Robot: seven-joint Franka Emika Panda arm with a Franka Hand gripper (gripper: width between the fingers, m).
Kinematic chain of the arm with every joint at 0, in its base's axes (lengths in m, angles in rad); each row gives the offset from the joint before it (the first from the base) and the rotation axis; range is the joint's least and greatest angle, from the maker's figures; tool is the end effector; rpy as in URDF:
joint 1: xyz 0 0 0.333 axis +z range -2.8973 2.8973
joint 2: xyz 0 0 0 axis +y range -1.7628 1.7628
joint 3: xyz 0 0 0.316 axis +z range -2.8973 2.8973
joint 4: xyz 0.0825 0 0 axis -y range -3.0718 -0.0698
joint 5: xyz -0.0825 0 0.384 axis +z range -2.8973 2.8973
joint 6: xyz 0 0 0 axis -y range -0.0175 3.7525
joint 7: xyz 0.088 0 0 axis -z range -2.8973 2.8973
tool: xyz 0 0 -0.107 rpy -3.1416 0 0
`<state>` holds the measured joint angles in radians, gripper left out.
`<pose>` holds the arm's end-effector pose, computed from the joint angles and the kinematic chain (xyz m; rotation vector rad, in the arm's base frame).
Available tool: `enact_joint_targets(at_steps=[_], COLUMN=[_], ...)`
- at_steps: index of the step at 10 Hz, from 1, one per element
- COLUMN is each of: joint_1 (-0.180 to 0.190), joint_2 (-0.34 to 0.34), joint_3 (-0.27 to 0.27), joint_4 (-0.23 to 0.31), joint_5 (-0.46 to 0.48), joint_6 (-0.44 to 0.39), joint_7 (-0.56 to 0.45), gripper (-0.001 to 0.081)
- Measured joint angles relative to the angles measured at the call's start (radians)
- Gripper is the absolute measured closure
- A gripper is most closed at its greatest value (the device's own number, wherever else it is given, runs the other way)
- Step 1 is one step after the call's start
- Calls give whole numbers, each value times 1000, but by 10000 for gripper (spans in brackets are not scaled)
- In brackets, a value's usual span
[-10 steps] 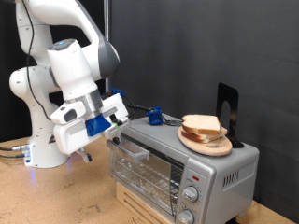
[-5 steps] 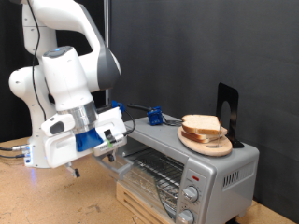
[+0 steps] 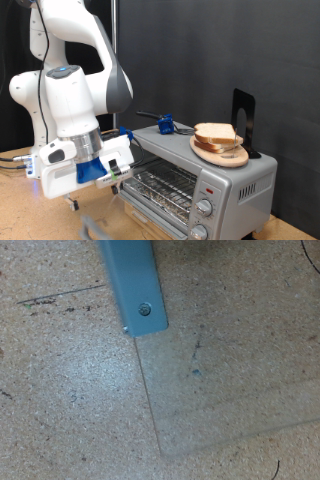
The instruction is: Make a piece of toast with the oven
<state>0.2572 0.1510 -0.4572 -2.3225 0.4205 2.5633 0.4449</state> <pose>0.5168 -0.1115 0.2918 -2.5997 1.3823 -0.1339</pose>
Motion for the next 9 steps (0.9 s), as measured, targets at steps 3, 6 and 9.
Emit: enact_joint_targets(at_steps=[3,6,9], joint_1=[-27,-48,-60], joint_2=[2,-36,-87], joint_3=[-5,-11,-2], joint_4=[-29,-52,-11], joint_5=[-1,0,245], joint_6=[-3,-38,-255], joint_7=[-102,-120,-411], gripper=[-3,-3,-3])
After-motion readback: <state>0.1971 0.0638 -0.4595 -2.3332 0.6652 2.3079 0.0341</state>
